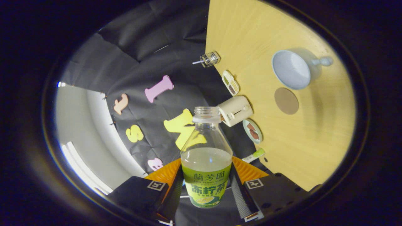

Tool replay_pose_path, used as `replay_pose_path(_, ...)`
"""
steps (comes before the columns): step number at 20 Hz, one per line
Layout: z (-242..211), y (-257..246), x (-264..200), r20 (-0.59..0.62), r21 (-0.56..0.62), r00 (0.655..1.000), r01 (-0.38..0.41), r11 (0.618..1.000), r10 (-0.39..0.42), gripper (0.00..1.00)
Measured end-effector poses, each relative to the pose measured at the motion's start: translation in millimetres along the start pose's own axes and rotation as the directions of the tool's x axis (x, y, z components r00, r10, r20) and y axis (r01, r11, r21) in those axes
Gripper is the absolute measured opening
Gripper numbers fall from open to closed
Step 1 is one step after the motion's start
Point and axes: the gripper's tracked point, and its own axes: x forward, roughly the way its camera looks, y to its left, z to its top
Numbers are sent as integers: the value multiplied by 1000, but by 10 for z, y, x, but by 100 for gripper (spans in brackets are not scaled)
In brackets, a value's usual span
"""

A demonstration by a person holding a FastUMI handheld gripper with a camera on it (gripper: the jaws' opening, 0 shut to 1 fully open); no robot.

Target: Take the bottle from table, then pour the juice into the cup, finally place the bottle on the coaster

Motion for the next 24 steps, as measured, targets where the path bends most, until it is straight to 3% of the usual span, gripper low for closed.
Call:
replay_pose_path(6, 110, -164, -52, 29, -266, 995, 103, 958, -99, 77)
replay_pose_path(10, 230, -297, -100, 83, -491, 985, 175, 853, -154, 77)
replay_pose_path(14, 293, -365, -121, 107, -637, 977, 211, 742, -186, 77)
replay_pose_path(18, 176, -283, -124, 90, -791, 980, 180, 585, -179, 77)
replay_pose_path(24, 8, -262, 11, 118, -944, 977, 165, 287, -175, 77)
